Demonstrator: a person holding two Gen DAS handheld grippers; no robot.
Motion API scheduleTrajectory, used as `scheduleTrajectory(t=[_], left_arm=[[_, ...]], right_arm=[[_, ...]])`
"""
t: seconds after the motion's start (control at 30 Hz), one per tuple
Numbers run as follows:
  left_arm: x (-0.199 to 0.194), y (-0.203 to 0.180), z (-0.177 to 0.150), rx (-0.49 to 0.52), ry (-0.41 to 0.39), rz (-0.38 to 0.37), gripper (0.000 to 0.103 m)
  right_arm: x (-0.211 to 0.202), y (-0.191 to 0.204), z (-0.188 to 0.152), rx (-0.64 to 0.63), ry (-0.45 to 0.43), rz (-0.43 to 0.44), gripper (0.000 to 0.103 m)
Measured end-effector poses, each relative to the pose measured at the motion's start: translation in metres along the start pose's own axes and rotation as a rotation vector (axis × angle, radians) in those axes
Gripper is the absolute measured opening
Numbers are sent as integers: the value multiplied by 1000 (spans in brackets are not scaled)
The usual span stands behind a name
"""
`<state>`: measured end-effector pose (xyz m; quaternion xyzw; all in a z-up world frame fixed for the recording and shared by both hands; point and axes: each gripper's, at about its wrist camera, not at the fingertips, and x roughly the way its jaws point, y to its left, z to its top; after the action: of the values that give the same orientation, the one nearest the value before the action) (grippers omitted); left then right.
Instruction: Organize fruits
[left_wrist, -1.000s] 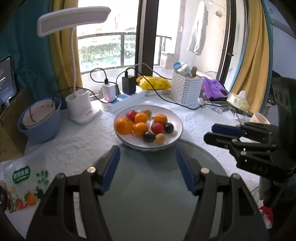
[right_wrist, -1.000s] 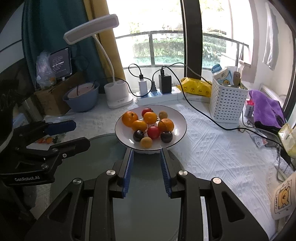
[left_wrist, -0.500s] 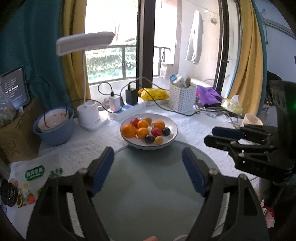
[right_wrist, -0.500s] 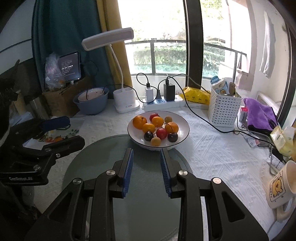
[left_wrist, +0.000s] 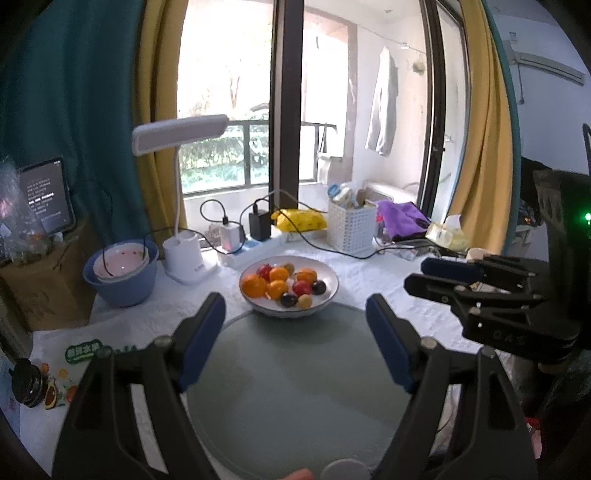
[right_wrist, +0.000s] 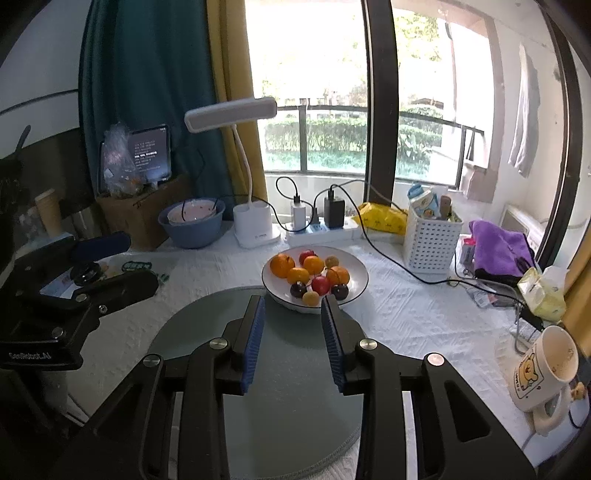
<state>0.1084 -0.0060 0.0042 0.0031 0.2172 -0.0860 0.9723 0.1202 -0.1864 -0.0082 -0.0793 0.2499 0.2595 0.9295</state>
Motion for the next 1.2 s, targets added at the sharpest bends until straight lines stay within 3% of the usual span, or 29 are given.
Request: scheduleTrajectory(t=[0.37, 0.43, 0.5, 0.67, 0.83, 1.2], left_arm=[[-33, -10, 1, -18, -60, -2, 86], [-40, -11, 2, -20, -79, 12, 86], [-48, -11, 3, -27, -102, 21, 86], [-64, -11, 6, -26, -136, 53, 96], [-77, -9, 4, -30, -168, 86, 96], [-93, 1, -4, -38, -184, 79, 96]], right_arm=[[-37, 5, 1, 1, -71, -32, 36], [-42, 7, 1, 2, -77, -36, 56], [-49, 8, 3, 3, -96, -38, 59], [-63, 13, 6, -6, -122, -50, 59], [-75, 20, 6, -17, -140, -65, 59], [-81, 26, -2, -17, -122, -91, 59]])
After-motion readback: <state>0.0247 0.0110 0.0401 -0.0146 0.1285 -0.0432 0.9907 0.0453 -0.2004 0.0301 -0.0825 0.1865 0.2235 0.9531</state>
